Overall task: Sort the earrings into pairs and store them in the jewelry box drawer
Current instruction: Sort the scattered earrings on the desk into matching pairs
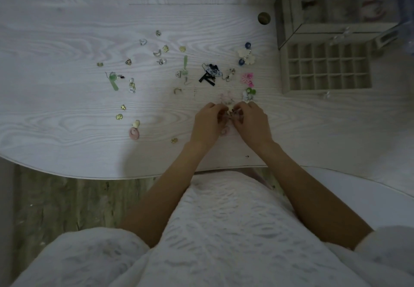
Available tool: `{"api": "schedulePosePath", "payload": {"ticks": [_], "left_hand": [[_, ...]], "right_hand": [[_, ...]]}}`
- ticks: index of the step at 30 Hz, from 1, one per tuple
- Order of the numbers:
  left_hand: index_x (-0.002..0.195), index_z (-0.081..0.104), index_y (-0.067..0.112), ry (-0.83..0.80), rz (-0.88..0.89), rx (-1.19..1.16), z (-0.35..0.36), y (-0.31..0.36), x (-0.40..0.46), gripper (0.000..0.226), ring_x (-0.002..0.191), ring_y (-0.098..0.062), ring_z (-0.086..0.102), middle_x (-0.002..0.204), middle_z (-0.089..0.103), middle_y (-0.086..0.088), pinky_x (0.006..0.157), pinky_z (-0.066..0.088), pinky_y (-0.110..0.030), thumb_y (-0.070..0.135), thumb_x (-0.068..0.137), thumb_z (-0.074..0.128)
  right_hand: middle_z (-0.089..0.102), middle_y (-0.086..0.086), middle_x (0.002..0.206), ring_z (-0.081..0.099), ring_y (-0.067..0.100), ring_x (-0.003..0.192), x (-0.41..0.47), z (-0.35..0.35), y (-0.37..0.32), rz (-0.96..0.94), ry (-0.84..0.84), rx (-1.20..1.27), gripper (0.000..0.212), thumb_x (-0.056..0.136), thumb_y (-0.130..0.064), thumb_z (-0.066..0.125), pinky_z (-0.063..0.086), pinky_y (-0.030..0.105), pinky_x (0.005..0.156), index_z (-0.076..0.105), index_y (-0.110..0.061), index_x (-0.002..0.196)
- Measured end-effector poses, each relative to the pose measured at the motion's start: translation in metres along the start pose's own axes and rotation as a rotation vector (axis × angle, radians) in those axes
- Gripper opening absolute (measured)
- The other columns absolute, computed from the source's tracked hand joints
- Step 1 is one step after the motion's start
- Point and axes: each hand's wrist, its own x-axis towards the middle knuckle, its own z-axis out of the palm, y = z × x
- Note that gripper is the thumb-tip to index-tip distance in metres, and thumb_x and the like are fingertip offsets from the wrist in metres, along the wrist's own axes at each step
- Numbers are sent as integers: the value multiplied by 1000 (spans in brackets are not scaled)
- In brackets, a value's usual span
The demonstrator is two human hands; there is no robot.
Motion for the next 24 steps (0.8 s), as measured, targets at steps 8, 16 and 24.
{"api": "schedulePosePath", "payload": {"ticks": [8,16,24], "left_hand": [[107,67,11,52,51,-65,-36,-15,-23,22,80,-13,63,99,69,-6,74,52,-23,11,87,59],[108,64,17,517,-243,221,-84,-84,-78,25,96,-28,54,103,65,-6,76,40,-29,14,83,61],[104,64,8,513,-407,193,-94,-111,-79,19,94,-35,52,102,57,-19,75,41,-34,12,86,58]], "right_hand": [[58,11,101,60,22,76,-15,-10,0,-234,77,8,16,89,-12,57,43,27,62,62,-8,104],[63,7,97,58,27,95,-27,11,-7,-534,-67,-129,21,82,-11,67,56,36,67,67,-13,102],[63,9,89,59,29,91,-33,19,-5,-561,-55,-145,7,81,-10,68,55,37,54,67,-11,88]]}}
